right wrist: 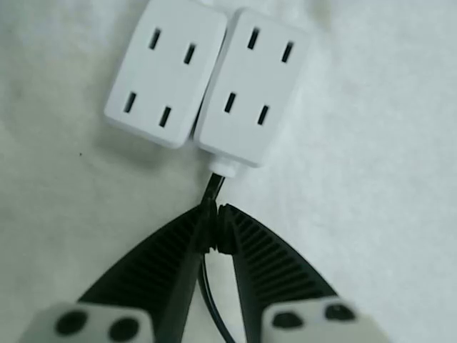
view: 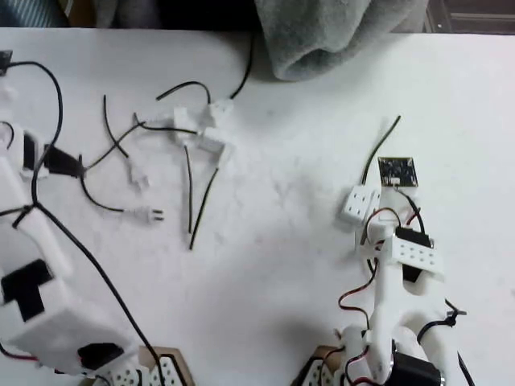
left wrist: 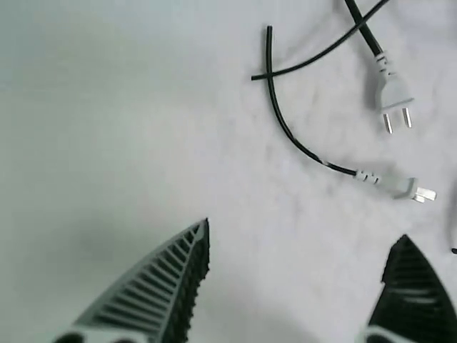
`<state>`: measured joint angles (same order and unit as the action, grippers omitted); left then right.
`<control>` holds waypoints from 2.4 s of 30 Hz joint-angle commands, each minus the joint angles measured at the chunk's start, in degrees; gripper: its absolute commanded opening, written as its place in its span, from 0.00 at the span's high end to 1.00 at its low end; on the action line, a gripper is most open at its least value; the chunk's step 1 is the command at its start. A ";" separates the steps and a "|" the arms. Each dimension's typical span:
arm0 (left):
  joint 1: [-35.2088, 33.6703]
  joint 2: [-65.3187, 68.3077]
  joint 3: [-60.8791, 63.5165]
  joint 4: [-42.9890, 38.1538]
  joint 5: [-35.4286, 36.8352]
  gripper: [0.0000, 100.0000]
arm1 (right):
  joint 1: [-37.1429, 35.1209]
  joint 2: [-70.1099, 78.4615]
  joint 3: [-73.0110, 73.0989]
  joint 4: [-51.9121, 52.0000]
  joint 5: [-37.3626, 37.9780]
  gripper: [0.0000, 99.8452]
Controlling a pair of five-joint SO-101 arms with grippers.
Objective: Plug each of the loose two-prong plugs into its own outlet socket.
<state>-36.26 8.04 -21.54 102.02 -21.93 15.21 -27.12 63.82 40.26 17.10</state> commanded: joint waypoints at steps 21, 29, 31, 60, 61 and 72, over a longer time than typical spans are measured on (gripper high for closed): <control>-0.13 -29.05 60.84 -40.09 19.08 0.63 | -3.56 4.44 -16.00 0.57 -12.66 0.79; 3.82 -49.01 76.31 -46.33 24.88 0.63 | -3.21 18.07 -17.67 -5.58 -15.47 0.79; 2.86 -54.29 79.74 -46.86 24.97 0.63 | -2.95 20.35 -20.04 -3.91 -15.56 0.79; 2.59 -68.35 92.66 -53.80 24.79 0.63 | 0.57 20.44 -47.74 27.03 -21.98 0.95; 2.59 -68.35 92.75 -53.80 24.79 0.63 | -0.66 18.07 -49.14 29.32 -22.24 0.95; 2.59 -68.26 92.84 -53.80 24.70 0.63 | -15.96 1.89 -56.97 42.59 -25.32 0.95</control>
<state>-33.27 -59.91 71.47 49.36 2.51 4.57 -21.67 9.41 80.00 -7.60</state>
